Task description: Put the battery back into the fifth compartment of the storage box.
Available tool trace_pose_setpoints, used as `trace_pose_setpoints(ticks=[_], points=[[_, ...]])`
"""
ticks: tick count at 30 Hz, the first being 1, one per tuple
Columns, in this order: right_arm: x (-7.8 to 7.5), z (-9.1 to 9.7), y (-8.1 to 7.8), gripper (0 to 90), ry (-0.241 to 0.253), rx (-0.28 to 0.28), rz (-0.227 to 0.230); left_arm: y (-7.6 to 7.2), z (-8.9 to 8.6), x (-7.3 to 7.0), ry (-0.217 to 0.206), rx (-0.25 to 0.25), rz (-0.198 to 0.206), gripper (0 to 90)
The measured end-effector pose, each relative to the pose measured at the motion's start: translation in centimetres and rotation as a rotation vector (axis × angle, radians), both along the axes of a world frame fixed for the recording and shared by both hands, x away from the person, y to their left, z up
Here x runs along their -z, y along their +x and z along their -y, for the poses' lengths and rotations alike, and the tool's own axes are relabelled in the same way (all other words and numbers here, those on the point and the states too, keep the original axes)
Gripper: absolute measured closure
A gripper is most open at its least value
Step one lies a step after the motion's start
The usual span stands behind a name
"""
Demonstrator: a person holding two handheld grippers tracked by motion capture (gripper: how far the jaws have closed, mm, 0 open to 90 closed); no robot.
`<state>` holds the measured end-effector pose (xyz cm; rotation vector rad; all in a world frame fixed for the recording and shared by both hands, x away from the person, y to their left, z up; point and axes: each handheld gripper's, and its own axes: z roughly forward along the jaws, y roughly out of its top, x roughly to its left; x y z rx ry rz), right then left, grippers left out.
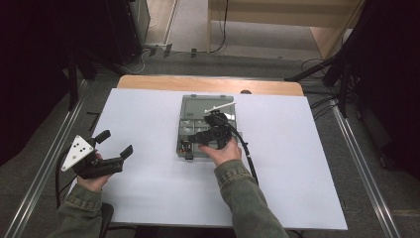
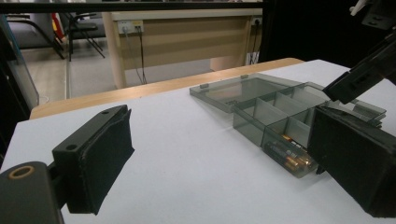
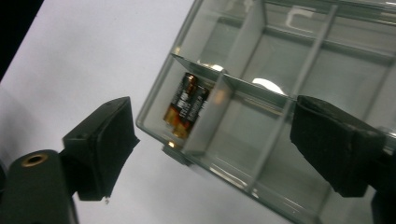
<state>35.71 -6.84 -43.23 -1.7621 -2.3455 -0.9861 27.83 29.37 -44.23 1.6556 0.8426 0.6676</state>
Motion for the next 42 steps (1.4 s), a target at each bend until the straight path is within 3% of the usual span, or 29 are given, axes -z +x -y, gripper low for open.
trace_pose_setpoints(ticks=[4,5,11,19,23,30,35,42], points=[[-0.1,1.4,-0.6,12.7,-0.016,0.002,0.017,0.0,0.0,0.0,0.0,0.002,0.0,7.0],[0.0,2.3,-0.9,7.8,-0.012,0.002,0.027,0.0,0.0,0.0,0.0,0.001,0.001,7.0],[0.2,4.5,-1.8,0.1,-0.047,0.001,0.04,0.0,0.1,0.0,0.0,0.001,0.001,7.0],[0.7,6.6,-3.3,0.0,-0.062,-0.006,0.072,0.0,0.1,0.0,-0.001,0.0,0.002,7.0],[1.1,8.4,-4.9,0.0,-0.06,-0.011,0.112,0.0,0.1,0.0,0.001,-0.002,0.002,7.0],[1.9,10.8,-6.7,0.0,-0.063,0.005,0.139,0.0,0.1,0.0,0.003,-0.003,0.0,7.0],[2.3,12.6,-7.9,0.0,-0.05,0.025,0.191,-0.1,0.2,0.0,0.003,-0.005,0.0,7.0],[3.0,14.5,-9.6,0.0,-0.037,0.069,0.309,-0.1,0.3,0.1,0.002,-0.005,-0.001,7.0]])
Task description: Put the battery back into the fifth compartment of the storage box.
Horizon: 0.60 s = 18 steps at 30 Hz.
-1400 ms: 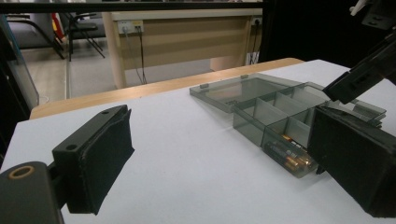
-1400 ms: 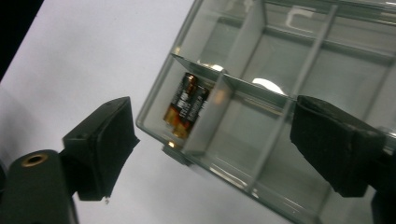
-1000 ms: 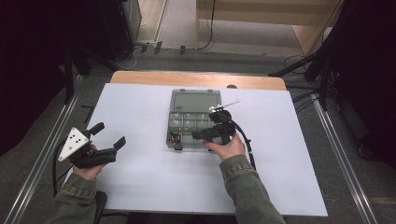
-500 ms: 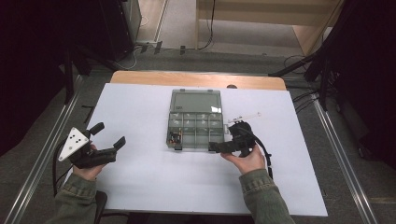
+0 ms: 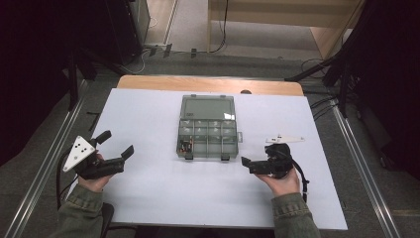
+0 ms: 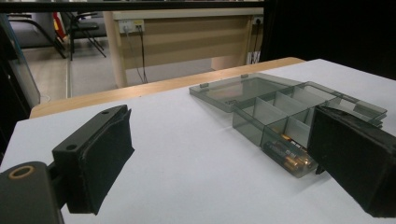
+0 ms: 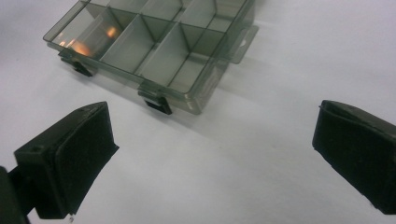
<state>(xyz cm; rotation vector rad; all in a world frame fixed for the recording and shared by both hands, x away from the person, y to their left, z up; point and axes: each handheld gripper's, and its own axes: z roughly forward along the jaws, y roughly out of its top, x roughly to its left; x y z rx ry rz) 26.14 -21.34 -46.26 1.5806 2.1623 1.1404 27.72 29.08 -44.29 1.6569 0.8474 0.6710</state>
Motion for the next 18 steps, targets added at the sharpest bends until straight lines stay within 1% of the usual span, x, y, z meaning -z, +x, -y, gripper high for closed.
trace_pose_setpoints(ticks=[2,3,4,5,6,7,8,9,10,11,12,16,17,18], points=[[0.2,0.6,-0.6,0.0,0.011,0.018,0.042,0.0,0.0,0.0,0.0,0.001,0.001,7.0],[0.3,1.1,-1.2,0.0,0.031,0.031,0.083,0.0,0.0,0.0,0.0,0.002,0.001,7.0],[0.3,1.1,-1.2,0.0,0.031,0.031,0.083,0.0,0.0,0.0,0.0,0.001,0.001,7.0],[0.4,1.4,-1.5,0.0,0.04,0.039,0.103,0.0,0.0,0.0,0.0,0.0,0.0,7.0],[0.5,2.1,-2.1,0.0,0.066,0.044,0.153,0.0,0.0,0.0,0.001,0.004,0.002,7.0],[0.5,2.1,-2.1,0.0,0.066,0.044,0.153,0.0,0.0,0.0,0.001,0.004,0.002,7.0],[0.4,2.3,-2.4,0.0,0.077,0.044,0.17,-0.1,0.1,0.1,0.002,0.003,0.0,7.0],[0.4,2.6,-2.6,0.0,0.076,0.046,0.192,-0.1,0.1,0.1,0.002,0.005,-0.001,7.0],[0.3,2.8,-2.9,0.0,0.084,0.043,0.218,-0.1,0.2,0.1,0.004,0.005,0.0,7.0],[0.2,3.1,-3.5,0.0,0.092,0.044,0.26,-0.1,0.2,0.1,0.007,0.006,-0.001,7.0],[0.2,3.1,-3.5,0.0,0.092,0.044,0.26,-0.1,0.2,0.1,0.008,0.006,-0.001,7.0],[0.2,3.8,-4.6,0.0,0.088,0.049,0.342,-0.1,0.1,0.1,0.015,0.006,-0.002,7.0],[0.2,4.0,-4.8,0.0,0.088,0.047,0.352,-0.1,0.0,0.1,0.016,0.006,-0.003,7.0],[0.2,4.0,-4.8,0.0,0.088,0.047,0.352,-0.1,0.0,0.1,0.017,0.003,-0.006,7.0]])
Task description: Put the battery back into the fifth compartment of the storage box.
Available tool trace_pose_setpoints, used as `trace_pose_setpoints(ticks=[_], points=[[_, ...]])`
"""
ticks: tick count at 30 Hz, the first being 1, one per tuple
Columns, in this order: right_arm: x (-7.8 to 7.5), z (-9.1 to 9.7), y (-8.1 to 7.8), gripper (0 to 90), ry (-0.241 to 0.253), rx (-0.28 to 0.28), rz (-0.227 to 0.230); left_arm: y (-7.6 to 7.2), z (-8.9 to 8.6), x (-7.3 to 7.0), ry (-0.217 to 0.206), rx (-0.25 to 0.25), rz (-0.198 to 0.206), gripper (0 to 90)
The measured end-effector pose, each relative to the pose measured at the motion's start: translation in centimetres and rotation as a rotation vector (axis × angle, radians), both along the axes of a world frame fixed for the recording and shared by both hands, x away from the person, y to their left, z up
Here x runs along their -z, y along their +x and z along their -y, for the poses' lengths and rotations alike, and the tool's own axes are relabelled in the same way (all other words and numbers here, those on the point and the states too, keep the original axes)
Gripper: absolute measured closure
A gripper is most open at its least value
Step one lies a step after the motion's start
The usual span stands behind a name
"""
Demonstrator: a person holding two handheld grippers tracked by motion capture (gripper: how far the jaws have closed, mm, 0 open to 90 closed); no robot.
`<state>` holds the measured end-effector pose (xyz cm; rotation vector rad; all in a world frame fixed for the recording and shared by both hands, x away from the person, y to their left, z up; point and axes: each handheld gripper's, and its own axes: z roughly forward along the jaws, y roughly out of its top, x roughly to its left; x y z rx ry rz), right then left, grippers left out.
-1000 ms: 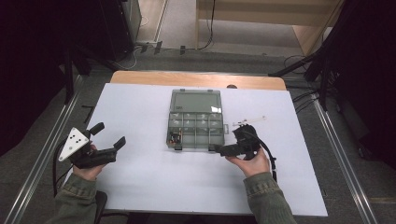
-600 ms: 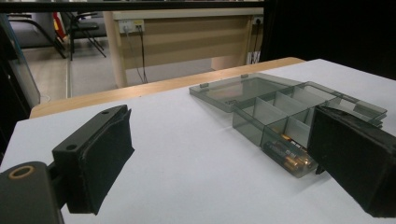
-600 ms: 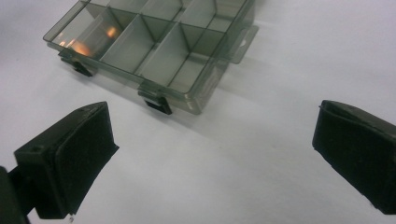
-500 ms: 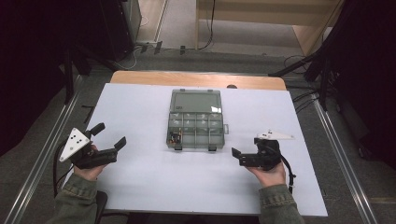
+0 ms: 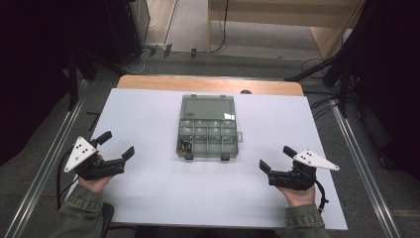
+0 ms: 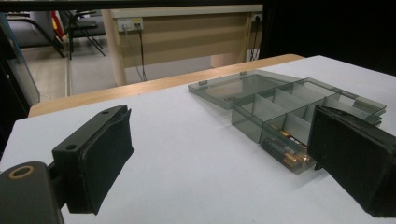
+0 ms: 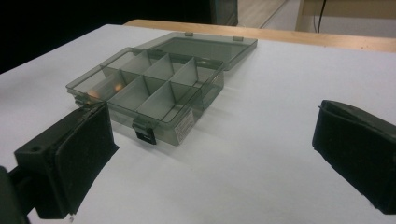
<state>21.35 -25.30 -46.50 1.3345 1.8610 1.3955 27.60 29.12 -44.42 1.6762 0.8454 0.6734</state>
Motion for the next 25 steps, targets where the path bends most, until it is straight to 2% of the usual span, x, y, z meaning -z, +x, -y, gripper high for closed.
trace_pose_setpoints(ticks=[3,8,16,25], points=[[0.2,0.5,-0.6,0.0,0.019,-0.001,0.022,0.0,-0.1,0.0,0.003,-0.005,-0.001,7.0],[0.3,0.8,-1.1,0.0,0.024,0.007,0.054,-0.1,0.0,0.1,0.007,-0.003,0.0,7.0],[0.3,1.1,-1.5,0.0,0.047,0.01,0.075,-0.5,0.2,0.1,0.02,0.003,0.0,7.0],[0.4,1.0,-1.4,0.0,0.019,0.013,0.079,-0.6,0.5,0.1,0.03,0.005,0.005,7.0]])
